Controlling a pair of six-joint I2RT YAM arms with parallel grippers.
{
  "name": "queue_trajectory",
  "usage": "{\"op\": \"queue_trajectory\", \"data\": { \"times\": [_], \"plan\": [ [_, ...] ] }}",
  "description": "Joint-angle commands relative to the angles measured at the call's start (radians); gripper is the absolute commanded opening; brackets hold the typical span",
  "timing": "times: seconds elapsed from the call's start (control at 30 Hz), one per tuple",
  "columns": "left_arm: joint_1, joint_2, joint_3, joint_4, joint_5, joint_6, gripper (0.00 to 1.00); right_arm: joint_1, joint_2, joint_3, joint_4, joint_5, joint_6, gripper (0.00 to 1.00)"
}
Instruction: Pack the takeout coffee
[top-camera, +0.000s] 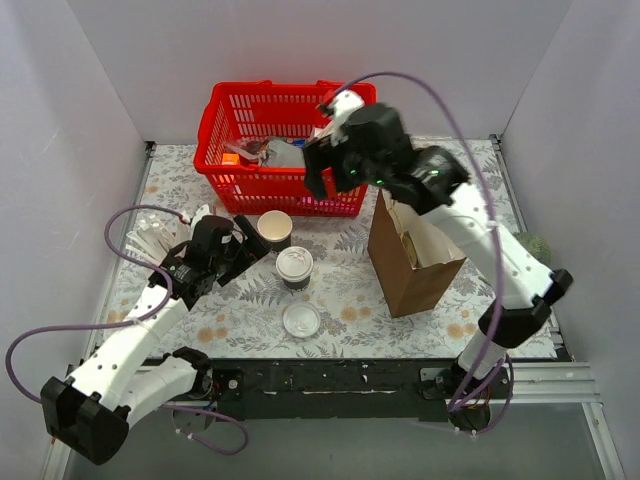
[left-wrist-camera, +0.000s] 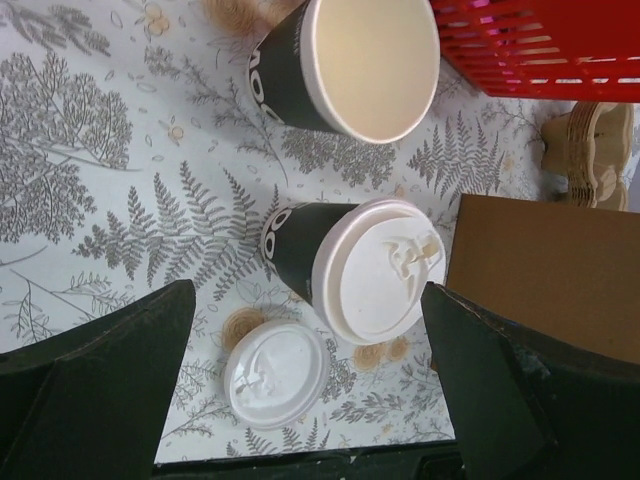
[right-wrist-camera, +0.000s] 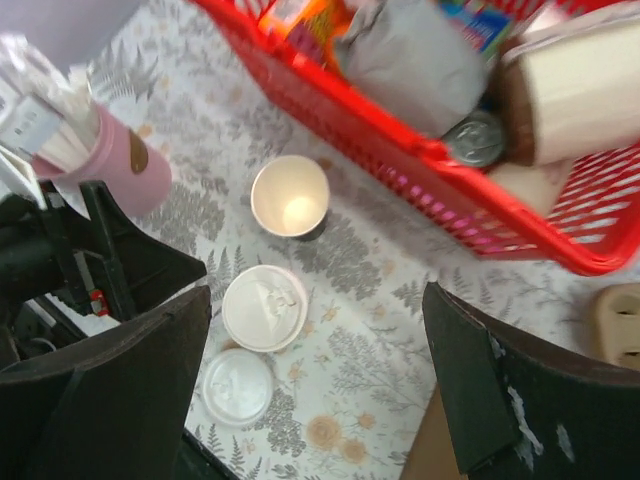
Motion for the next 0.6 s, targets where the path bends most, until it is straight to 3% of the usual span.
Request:
{"op": "queue_trajectory", "data": {
  "times": [0.0,0.2,0.4,0.57],
  "plan": [
    [0.039,-0.094,-0.092,0.074,0.107,-0.036,0.98,0.103,0.046,-0.141,0.141,0.066,0.051,0.93],
    [0.051,-0.169,-0.206,0.152,0.167,-0.079,0.98,0.119,0.08,-0.42,0.238,-0.049,0.146,0.9],
    [0.049,-0.169,-0.277,0.255,0.248,-0.119,0.98,0.119,0.143,-0.503,0.307,-0.033,0.166,0.85],
    [0.051,-0.136,-0.3,0.307,0.25,-0.152,0.97,0.114,0.195,-0.522,0.346,0.013,0.195,0.74]
  ]
}}
